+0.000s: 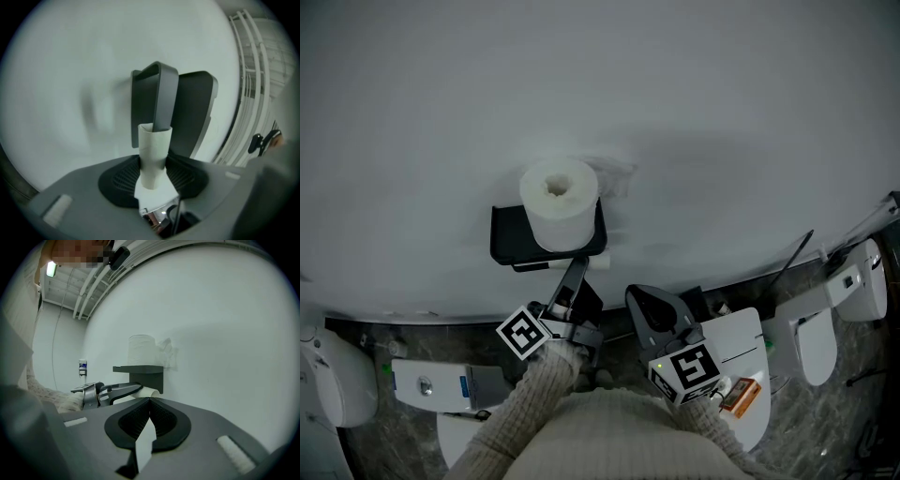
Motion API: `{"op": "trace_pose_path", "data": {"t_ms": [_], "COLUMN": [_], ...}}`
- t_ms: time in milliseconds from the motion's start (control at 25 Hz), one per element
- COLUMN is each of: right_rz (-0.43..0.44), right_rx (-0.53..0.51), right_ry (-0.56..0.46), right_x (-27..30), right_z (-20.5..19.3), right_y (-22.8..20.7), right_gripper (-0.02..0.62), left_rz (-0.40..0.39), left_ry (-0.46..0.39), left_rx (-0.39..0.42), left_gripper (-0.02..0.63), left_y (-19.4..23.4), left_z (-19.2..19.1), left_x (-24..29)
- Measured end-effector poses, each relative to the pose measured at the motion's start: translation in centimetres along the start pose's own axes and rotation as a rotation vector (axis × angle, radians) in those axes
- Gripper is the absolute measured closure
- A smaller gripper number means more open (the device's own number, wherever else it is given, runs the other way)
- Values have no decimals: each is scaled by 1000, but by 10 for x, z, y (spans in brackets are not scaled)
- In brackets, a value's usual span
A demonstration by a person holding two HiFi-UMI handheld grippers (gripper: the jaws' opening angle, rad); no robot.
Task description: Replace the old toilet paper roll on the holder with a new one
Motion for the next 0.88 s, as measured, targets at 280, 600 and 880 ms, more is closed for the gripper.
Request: {"op": "trace_pose_path", "data": {"t_ms": [280,600,880], "right_rz": [-60,-116,-149], "right_rx": [16,16,23], "right_ry": [-16,-6,5], "right_x": [-15,-30,-43], "right_z": [-2,-3,-6], "right_y": [-18,-29,-35], "right_gripper": [595,595,595], "left_rz": [-7,-19,-33], "left_ry": [66,134,198], "left_rx": [-24,-46,-79], "left_gripper": [439,439,439], "left_y": [2,3,-1], "left_z": [-23,-46,-69], "left_x": [16,27,30]}}
Point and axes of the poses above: the fingertips, and each gripper's own axes: x forward along the fingers, y to its left, z out of its top, the point moved 1 cm from there along -x, backward along the fingers, and after that the axes turned 1 degree about x, right-handed, at the moved point
